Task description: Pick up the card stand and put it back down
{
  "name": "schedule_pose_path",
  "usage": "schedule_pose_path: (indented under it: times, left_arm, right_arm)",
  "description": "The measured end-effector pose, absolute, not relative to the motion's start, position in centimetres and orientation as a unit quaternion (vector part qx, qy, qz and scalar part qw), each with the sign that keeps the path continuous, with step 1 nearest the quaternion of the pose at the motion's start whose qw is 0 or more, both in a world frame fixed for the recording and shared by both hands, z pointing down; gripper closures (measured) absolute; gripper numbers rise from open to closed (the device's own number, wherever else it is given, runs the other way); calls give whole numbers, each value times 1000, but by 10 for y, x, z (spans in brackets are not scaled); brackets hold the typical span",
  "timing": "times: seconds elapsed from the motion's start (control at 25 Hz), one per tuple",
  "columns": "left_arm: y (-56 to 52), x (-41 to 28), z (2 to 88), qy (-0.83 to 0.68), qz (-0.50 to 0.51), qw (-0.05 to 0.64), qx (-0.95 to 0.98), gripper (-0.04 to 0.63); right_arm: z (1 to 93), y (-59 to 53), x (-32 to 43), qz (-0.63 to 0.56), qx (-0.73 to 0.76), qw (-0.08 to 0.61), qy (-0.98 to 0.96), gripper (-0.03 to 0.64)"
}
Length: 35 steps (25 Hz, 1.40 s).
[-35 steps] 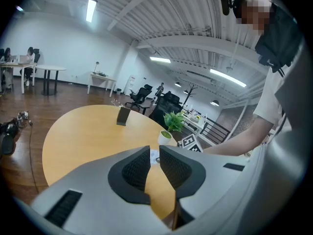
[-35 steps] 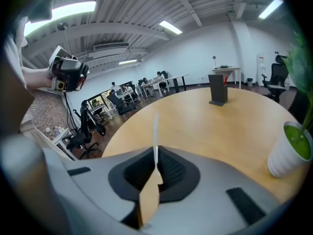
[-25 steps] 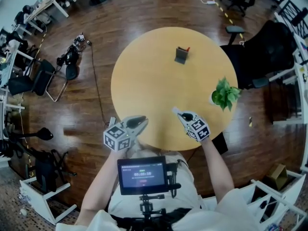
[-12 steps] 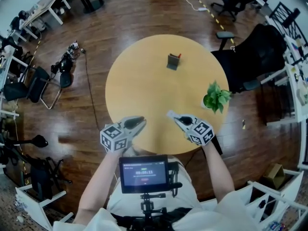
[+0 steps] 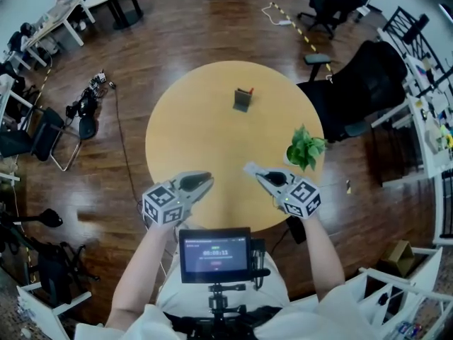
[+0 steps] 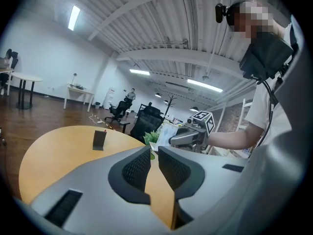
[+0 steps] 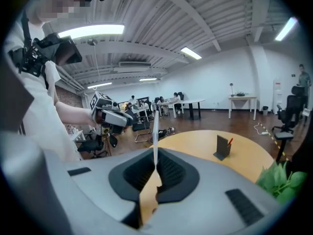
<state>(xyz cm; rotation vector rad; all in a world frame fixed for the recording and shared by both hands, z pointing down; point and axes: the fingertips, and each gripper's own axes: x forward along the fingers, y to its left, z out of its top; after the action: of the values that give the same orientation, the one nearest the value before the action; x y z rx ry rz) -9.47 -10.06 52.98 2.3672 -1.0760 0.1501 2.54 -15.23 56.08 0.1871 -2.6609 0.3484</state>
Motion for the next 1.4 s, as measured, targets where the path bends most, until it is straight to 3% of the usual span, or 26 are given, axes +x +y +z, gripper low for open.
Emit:
schedule_pose_path:
  times: [0.24,1.12,1.4]
  left_arm:
    - [-111,-89,510,-385,34,252,887,591]
    - [-132,-107,403,-398,-53,209,892,588]
    - [-133,-109,392,-405,-33,187,894,588]
  right_arm:
    - [522,-159,30,103,65,222,-967,594]
    - [407,-156,30,54,49,177,-982,594]
    - [396,-151,26,44,39,173,-983,594]
